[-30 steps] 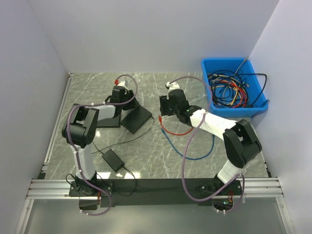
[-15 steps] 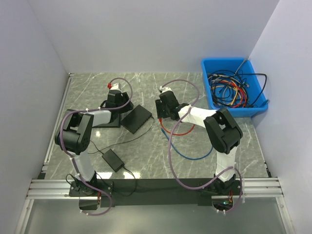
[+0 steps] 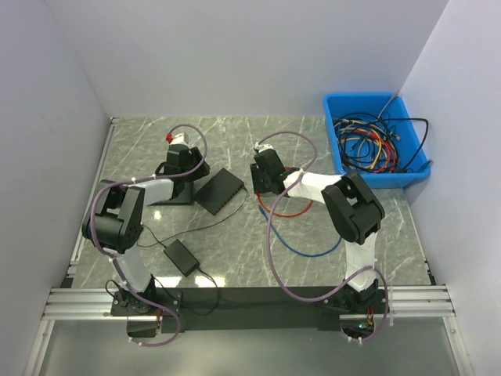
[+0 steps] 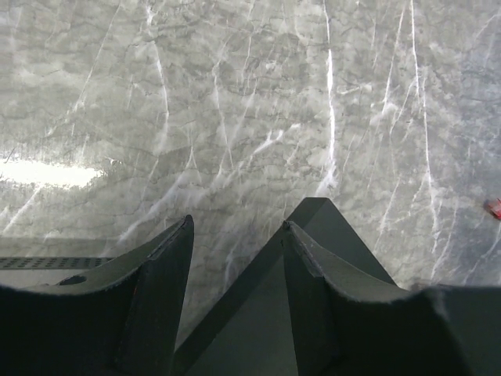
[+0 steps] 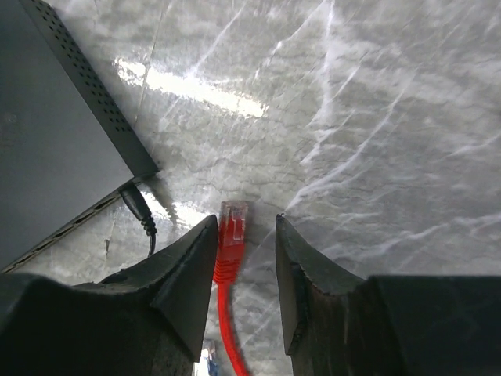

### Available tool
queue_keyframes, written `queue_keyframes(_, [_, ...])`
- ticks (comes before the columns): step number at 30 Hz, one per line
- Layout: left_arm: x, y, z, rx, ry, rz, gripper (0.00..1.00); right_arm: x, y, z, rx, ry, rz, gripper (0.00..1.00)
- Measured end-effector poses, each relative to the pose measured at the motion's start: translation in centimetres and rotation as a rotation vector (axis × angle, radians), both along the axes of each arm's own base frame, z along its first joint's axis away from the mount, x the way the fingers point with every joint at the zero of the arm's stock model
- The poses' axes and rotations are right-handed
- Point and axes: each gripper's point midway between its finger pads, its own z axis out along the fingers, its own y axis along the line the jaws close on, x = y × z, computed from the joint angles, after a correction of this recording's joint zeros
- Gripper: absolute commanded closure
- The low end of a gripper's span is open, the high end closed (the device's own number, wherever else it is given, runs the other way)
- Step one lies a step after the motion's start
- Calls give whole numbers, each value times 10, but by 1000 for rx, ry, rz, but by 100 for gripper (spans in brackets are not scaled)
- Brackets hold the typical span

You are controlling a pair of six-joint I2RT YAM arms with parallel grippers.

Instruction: Insert the plug into the switch port

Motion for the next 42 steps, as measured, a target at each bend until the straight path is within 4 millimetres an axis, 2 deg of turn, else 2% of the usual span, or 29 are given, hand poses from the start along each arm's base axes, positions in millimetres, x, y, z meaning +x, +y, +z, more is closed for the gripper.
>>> queue_keyframes(2, [-1, 0, 2, -5, -3, 2, 45, -2, 1, -5, 0, 11, 1, 60])
queue_keyframes(4, [-1, 0, 6, -10, -9, 4, 46, -2, 3, -5, 4, 10, 5, 67])
queue_keyframes(5, [-1, 0, 8, -11, -13, 4, 46, -2, 4, -5, 4, 11, 4, 73])
queue_keyframes(6, [-1, 0, 10, -13, -17, 5, 46, -2, 4, -5, 5, 11, 5, 86])
queue_keyframes(9, [-1, -1, 14, -22, -25, 9, 47, -3, 6, -5, 14, 13, 8, 98])
queue_keyframes(13, [-4, -1, 24, -37, -30, 12, 47, -3, 6, -1, 21, 1, 12, 100])
queue_keyframes(15, [-8, 0, 37, -46, -46, 12, 47, -6, 3, 5, 18, -9, 16, 100])
queue_keyframes(18, [-17, 0, 67, -59, -93, 6, 45, -13, -3, 34, 35, -57, 29, 100])
queue_keyframes(21, [-31, -4, 107, -87, -178, -10, 44, -24, -7, 84, 106, -153, 51, 100])
queue_keyframes(25, [-61, -20, 149, -141, -280, -76, 43, -57, -11, 156, 268, -307, 134, 100])
queue_keyframes(28, [-91, -43, 164, -191, -332, -171, 42, -98, -8, 183, 409, -372, 245, 100])
queue_keyframes(31, [-122, -65, 168, -249, -363, -291, 41, -137, -4, 185, 504, -367, 361, 100])
queue_keyframes(34, [-153, -79, 176, -306, -407, -402, 38, -171, 2, 177, 576, -328, 465, 100])
queue_keyframes(37, [-179, -85, 186, -369, -469, -491, 37, -191, 5, 175, 625, -296, 532, 100])
queue_keyframes(42, [-219, -93, 185, -454, -528, -623, 38, -211, 12, 198, 714, -314, 633, 100])
